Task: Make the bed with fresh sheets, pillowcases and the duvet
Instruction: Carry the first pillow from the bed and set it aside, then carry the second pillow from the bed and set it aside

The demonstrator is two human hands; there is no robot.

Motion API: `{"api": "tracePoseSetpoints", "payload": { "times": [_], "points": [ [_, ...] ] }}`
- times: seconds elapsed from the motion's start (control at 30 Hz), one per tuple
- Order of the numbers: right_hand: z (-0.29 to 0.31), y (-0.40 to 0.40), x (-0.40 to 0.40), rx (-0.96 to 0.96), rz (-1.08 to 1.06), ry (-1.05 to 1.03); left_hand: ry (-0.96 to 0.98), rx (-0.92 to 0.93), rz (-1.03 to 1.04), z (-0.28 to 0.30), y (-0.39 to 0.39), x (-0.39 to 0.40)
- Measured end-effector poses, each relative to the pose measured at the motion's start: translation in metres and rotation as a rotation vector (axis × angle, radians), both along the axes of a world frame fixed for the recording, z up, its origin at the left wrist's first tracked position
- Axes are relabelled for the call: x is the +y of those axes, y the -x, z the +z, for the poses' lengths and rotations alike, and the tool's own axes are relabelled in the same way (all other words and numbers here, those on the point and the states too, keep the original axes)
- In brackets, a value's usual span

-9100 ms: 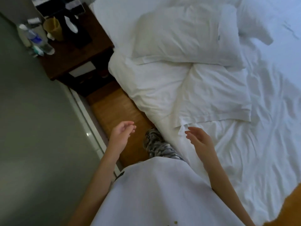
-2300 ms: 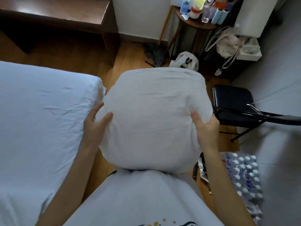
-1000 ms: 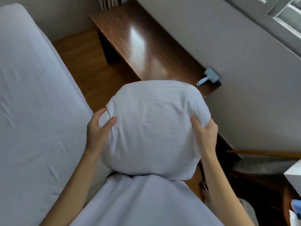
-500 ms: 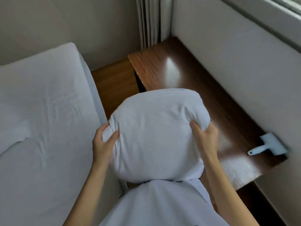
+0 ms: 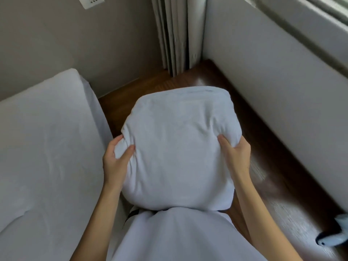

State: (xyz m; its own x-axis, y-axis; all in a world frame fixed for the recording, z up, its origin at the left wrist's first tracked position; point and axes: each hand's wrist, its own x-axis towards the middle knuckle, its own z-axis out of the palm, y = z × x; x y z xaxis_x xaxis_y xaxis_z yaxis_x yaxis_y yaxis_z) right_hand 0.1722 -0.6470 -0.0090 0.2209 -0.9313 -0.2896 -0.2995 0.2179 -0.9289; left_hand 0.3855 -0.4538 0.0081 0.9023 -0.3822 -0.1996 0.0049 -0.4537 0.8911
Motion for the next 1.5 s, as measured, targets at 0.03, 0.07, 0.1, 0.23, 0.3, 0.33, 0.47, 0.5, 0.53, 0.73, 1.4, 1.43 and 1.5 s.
{"api": "tracePoseSetpoints", "payload": {
  "times": [0.03, 0.07, 0.1, 0.23, 0.3, 0.33, 0.47, 0.5, 0.53, 0.73, 1.4, 1.43, 1.5],
  "points": [
    [-0.004, -0.015, -0.011, 0.011, -0.026, -0.003, -0.017, 0.010, -0.019, -0.006, -0.020, -0.015],
    [-0.008, -0.031, -0.022, 0.022, -0.057, -0.003, -0.037, 0.017, -0.043, -0.012, -0.040, -0.032],
    [-0.012, -0.047, -0.033, 0.032, -0.088, -0.001, -0.058, 0.026, -0.078, -0.018, -0.062, -0.049],
    [-0.019, -0.110, -0.069, 0.068, -0.241, 0.029, -0.053, 0.067, -0.284, -0.027, -0.157, -0.131],
    [-0.014, -0.134, -0.085, 0.084, -0.323, 0.050, -0.046, 0.054, -0.405, -0.019, -0.196, -0.173],
    [-0.009, -0.142, -0.093, 0.104, -0.363, 0.052, -0.049, 0.050, -0.442, -0.015, -0.210, -0.191],
    [-0.011, -0.166, -0.136, 0.216, -0.464, 0.030, -0.002, 0.072, -0.578, -0.025, -0.248, -0.263],
    [-0.022, -0.170, -0.148, 0.298, -0.451, 0.002, -0.078, 0.034, -0.635, -0.039, -0.254, -0.282],
    [-0.036, -0.172, -0.160, 0.409, -0.404, -0.046, -0.221, -0.036, -0.719, -0.056, -0.257, -0.300],
    [-0.069, -0.203, -0.176, 0.628, -0.263, -0.234, -0.556, -0.148, -1.235, -0.107, -0.224, -0.331],
    [-0.060, 0.007, 0.096, 0.313, -0.595, -0.196, -0.325, -0.125, -1.493, -0.088, -0.007, -0.187],
    [-0.060, 0.030, 0.121, 0.290, -0.629, -0.198, -0.311, -0.090, -1.525, -0.087, 0.018, -0.169],
    [-0.056, 0.073, 0.173, 0.243, -0.744, -0.217, -0.296, -0.040, -1.601, -0.081, 0.069, -0.137]
  ]
}}
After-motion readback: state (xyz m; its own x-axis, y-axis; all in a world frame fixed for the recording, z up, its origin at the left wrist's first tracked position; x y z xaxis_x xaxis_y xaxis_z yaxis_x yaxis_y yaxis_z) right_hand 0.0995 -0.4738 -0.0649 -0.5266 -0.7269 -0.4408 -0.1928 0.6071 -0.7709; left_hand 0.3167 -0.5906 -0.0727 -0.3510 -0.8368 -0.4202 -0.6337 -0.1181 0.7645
